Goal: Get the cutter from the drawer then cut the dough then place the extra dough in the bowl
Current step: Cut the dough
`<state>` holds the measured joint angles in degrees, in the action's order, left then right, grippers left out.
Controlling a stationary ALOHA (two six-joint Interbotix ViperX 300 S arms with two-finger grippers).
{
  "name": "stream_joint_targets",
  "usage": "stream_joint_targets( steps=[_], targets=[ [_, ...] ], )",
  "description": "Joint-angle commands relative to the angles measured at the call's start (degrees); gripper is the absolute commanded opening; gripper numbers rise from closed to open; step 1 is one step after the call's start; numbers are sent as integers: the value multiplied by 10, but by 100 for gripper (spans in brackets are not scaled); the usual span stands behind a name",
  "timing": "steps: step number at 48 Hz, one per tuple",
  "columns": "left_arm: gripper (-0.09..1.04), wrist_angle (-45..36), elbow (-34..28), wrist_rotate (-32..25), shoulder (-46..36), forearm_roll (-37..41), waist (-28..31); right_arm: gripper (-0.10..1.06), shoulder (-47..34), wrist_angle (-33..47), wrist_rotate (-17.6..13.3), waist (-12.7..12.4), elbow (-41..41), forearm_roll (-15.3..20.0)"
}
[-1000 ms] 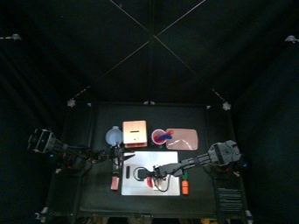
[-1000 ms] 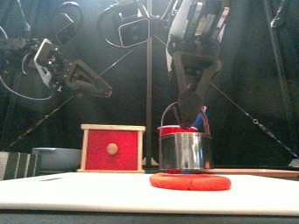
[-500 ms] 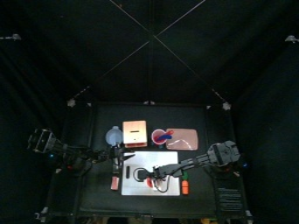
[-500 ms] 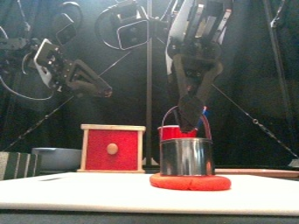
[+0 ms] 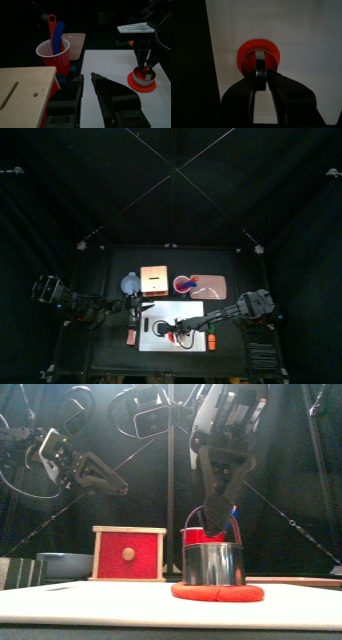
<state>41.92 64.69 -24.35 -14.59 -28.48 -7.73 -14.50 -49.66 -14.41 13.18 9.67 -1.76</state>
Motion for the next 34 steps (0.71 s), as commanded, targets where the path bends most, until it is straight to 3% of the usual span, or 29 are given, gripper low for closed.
stream_joint_targets(
  steps=[1, 18, 24, 28, 34],
  targets=[
    [64, 4, -11, -1, -4, 0, 1, 75, 19, 2, -9, 6, -9, -4],
    [64, 4, -18, -1, -4, 0, 1, 75, 67, 8, -14, 20, -4, -16],
    [64, 4, -20, -1, -4, 0, 1, 75, 97, 54, -12, 21, 23, -27],
    [64, 4, -20, -1, -4, 0, 1, 75, 123, 109, -11, 26, 53, -49],
    [64, 4, -26, -1, -4, 1, -4, 75, 170, 206, -17, 33, 115, -109]
  ],
)
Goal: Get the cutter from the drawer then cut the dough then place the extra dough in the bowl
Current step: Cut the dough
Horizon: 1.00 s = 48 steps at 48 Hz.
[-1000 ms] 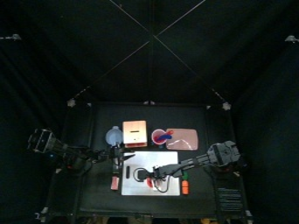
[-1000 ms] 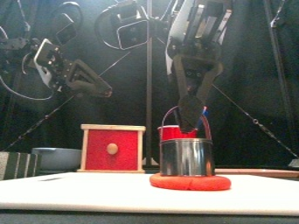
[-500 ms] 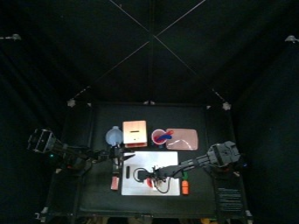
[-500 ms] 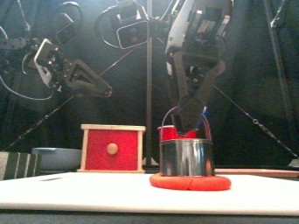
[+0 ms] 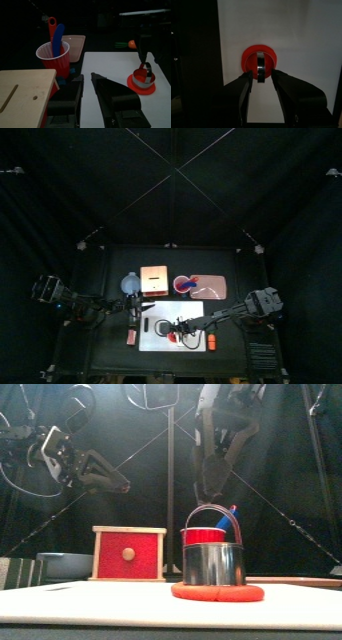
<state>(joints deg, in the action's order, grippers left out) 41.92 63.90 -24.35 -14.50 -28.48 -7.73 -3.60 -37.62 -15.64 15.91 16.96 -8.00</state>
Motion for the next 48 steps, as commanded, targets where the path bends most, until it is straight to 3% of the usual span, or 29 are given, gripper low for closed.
stream_joint_targets(
  steps=[1, 5, 12, 22, 32, 39, 44, 48],
  targets=[
    [64, 4, -21, -1, -4, 2, -4, 75, 69, 102, -9, 5, 53, -54],
    [65, 9, -29, -1, 1, 6, -9, 75, 99, 174, -29, 1, 98, -64],
    [65, 22, -54, 0, 21, 14, -40, 75, 140, 252, -53, -41, 169, -76],
    [72, 57, -91, 4, 73, 16, -84, 75, 182, 424, -49, -69, 264, -96],
    [81, 97, -123, 42, 132, 17, -113, 75, 170, 576, -42, -95, 326, -93],
    [82, 153, -149, 58, 187, 25, -138, 75, 149, 650, -2, -97, 348, -64],
    [82, 192, -168, 62, 242, 25, -147, 75, 135, 700, 64, -91, 366, 11],
    [82, 211, -180, 63, 279, 23, -149, 75, 127, 752, 131, -76, 384, 91]
  ],
)
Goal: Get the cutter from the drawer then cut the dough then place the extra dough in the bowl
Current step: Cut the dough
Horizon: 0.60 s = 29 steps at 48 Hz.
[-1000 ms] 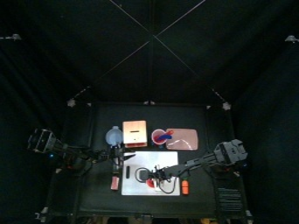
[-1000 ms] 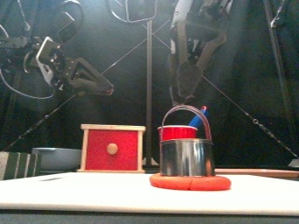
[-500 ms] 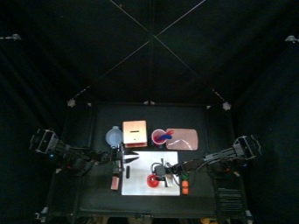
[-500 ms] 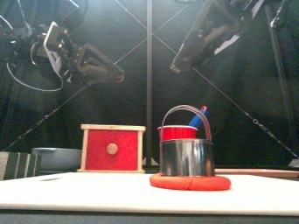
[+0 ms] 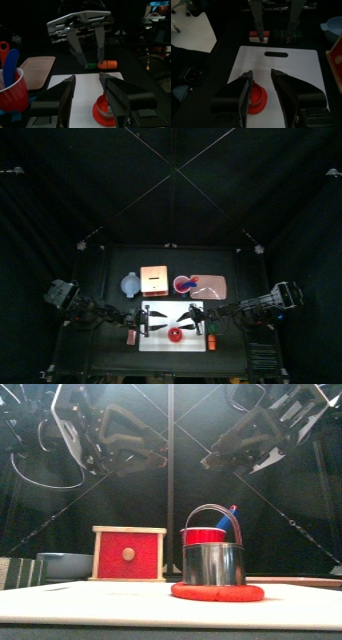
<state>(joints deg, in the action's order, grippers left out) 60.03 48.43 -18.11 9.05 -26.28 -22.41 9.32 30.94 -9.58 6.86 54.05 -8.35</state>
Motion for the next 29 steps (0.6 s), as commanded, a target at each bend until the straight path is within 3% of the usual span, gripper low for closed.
stream_joint_targets(
  steps=[1, 9, 14, 21, 29],
  targets=[
    [82, 32, -28, 1, 51, 1, -4, 75, -4, 82, 89, 24, 17, 117],
    [81, 33, -35, 1, 64, -8, -8, 75, -27, 170, 237, 124, 37, 323],
    [81, 33, -29, 1, 71, -11, -6, 75, -39, 187, 284, 175, 34, 409],
    [82, 33, -36, 1, 87, -12, -4, 75, -63, 214, 287, 217, 31, 450],
    [82, 17, -47, 1, 100, -12, -3, 75, -115, 259, 285, 228, 27, 462]
  ],
)
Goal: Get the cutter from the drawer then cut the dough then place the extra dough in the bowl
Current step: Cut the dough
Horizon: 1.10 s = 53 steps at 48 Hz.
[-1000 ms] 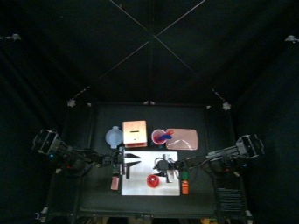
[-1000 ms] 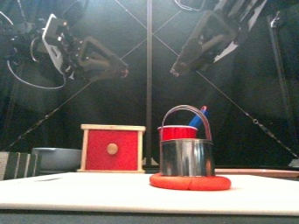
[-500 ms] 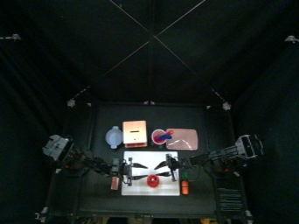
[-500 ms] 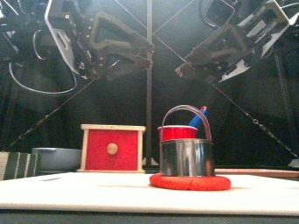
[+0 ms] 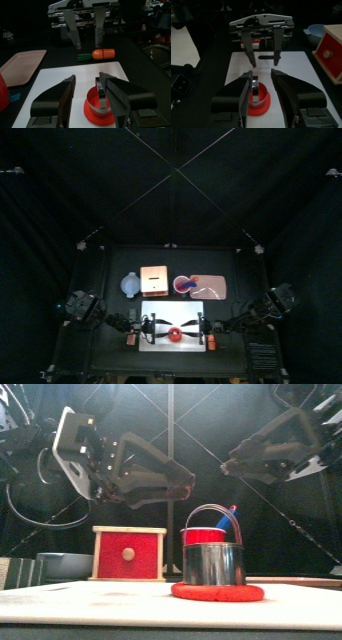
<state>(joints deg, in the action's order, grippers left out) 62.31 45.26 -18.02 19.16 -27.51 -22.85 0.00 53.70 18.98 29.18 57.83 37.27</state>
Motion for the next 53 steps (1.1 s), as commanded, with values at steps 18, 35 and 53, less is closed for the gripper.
stream_joint_targets(
  steps=[18, 35, 53],
  targets=[
    [82, -63, -45, 0, 11, 0, -3, 75, -87, 69, -3, 6, -38, 5],
    [82, -69, -44, 0, 15, -11, -4, 75, -100, 70, -4, 11, -47, 4],
    [81, -71, -47, 1, 17, -14, -26, 75, -121, 58, -5, 19, -55, 21]
  ],
)
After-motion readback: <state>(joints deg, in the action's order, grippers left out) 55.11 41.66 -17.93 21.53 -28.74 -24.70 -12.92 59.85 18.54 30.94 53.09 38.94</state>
